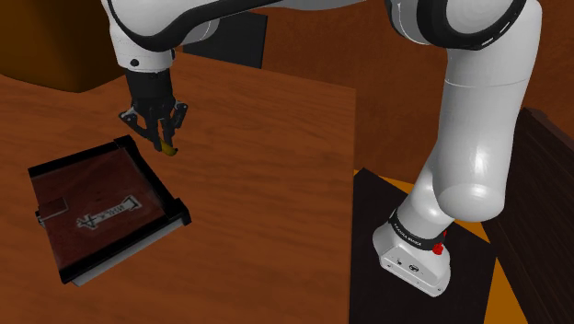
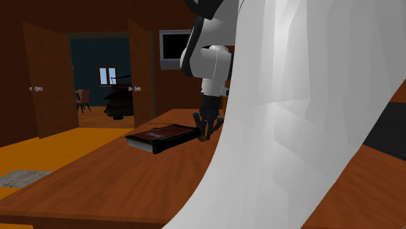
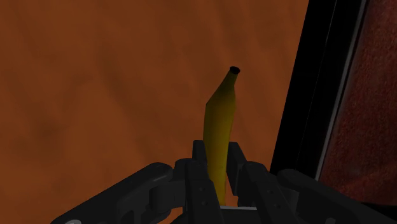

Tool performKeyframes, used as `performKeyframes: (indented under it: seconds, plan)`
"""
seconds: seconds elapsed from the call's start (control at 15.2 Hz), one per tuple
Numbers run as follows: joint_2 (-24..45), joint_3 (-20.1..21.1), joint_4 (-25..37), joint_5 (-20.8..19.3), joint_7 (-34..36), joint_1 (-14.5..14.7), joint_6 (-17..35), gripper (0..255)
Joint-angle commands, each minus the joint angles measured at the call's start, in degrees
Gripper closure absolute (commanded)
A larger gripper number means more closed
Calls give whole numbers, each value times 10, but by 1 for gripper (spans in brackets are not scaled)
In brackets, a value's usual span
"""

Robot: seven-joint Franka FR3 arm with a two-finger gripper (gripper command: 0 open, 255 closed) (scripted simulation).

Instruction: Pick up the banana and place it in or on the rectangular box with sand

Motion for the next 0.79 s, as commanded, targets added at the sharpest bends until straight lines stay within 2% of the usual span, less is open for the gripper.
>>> performKeyframes:
  seconds: [0.0, 0.33, 0.73]
  plan:
    - [0, 0, 0, 0, 0, 0, 0, 255]
    - [1, 0, 1, 0, 0, 0, 0, 255]
    - [-7, 2, 37, 2, 3, 1, -43, 255]
